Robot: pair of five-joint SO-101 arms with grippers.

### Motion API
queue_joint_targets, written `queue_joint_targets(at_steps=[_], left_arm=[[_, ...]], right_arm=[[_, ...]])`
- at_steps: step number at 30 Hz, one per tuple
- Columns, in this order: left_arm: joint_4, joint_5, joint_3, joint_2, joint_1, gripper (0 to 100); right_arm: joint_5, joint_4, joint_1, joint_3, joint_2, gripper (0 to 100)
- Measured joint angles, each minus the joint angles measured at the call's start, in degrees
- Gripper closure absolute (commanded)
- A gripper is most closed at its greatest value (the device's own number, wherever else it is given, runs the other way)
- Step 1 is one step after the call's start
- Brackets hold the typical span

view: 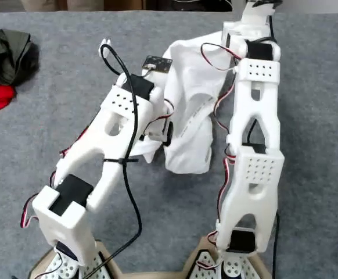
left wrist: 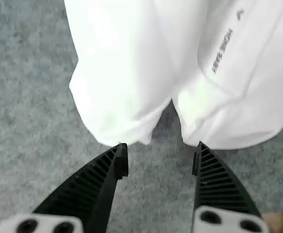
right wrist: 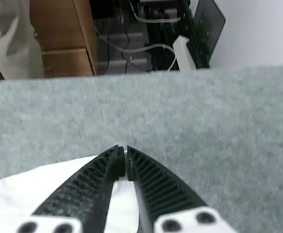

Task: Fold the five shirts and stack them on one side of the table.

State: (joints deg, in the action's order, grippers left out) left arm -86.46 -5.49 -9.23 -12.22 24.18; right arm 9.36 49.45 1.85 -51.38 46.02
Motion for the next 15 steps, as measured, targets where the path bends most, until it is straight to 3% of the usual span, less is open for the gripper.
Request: queue_joint_targets(at_steps=[6, 13, 15], left_arm=[[10.6, -0.1, 6.3, -2.2, 0.0, 78], [20.8, -0.2, 7.0, -6.1, -1.1, 98], [23.5, -0.2, 7.0, -7.0, -3.0, 97]], right_arm=[[3.9, 0.0, 0.0, 0.0, 4.0, 99.4], [9.3, -3.3, 0.0, 0.0, 8.0, 99.4], [9.8, -5.1, 0.0, 0.0, 8.9, 99.4]])
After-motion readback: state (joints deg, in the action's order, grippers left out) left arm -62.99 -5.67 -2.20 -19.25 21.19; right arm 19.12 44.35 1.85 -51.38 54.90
